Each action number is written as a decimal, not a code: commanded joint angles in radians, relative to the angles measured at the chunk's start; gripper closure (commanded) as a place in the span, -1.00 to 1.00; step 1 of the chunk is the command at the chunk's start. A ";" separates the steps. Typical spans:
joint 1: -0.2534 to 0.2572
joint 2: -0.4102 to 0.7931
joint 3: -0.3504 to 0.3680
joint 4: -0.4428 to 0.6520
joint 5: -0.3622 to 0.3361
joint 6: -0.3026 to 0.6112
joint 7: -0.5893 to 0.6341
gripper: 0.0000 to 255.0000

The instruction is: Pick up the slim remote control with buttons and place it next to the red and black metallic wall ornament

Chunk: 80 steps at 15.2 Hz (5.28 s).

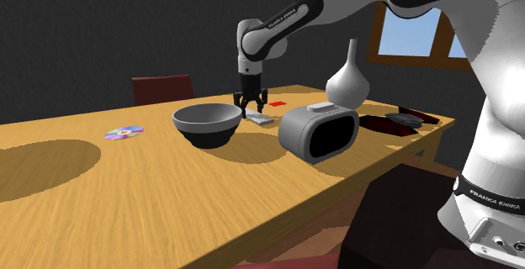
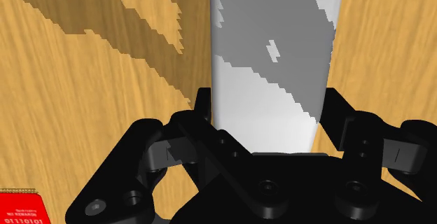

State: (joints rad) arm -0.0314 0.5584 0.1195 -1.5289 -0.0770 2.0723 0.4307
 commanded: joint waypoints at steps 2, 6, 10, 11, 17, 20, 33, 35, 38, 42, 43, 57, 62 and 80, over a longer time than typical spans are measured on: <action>0.000 -0.014 0.001 0.019 0.002 -0.032 -0.001 1.00; 0.000 -0.032 0.003 0.044 0.005 -0.076 -0.003 1.00; 0.000 -0.048 0.004 0.075 0.007 -0.122 -0.005 1.00; 0.000 -0.051 0.004 0.083 0.008 -0.133 -0.005 1.00; 0.001 -0.067 0.006 0.140 0.011 -0.206 -0.008 1.00; -0.014 -0.164 0.008 0.002 0.021 -0.164 -0.016 1.00; -0.070 -0.686 -0.013 -0.680 0.087 0.000 -0.108 1.00; -0.073 -0.764 -0.022 -0.763 0.094 0.006 -0.125 1.00; -0.078 -0.883 -0.037 -0.881 0.101 0.004 -0.151 1.00; -0.084 -1.050 -0.061 -1.025 0.102 -0.019 -0.184 1.00; -0.086 -1.081 -0.066 -1.050 0.101 -0.025 -0.189 1.00; -0.086 -0.978 -0.060 -1.170 0.101 0.198 -0.187 1.00; -0.087 -0.939 -0.058 -1.194 0.101 0.261 -0.186 1.00; -0.086 -1.027 -0.062 -1.124 0.102 0.103 -0.188 -1.00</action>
State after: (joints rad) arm -0.1162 -0.4632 0.0590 -2.6570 0.0252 2.1859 0.2448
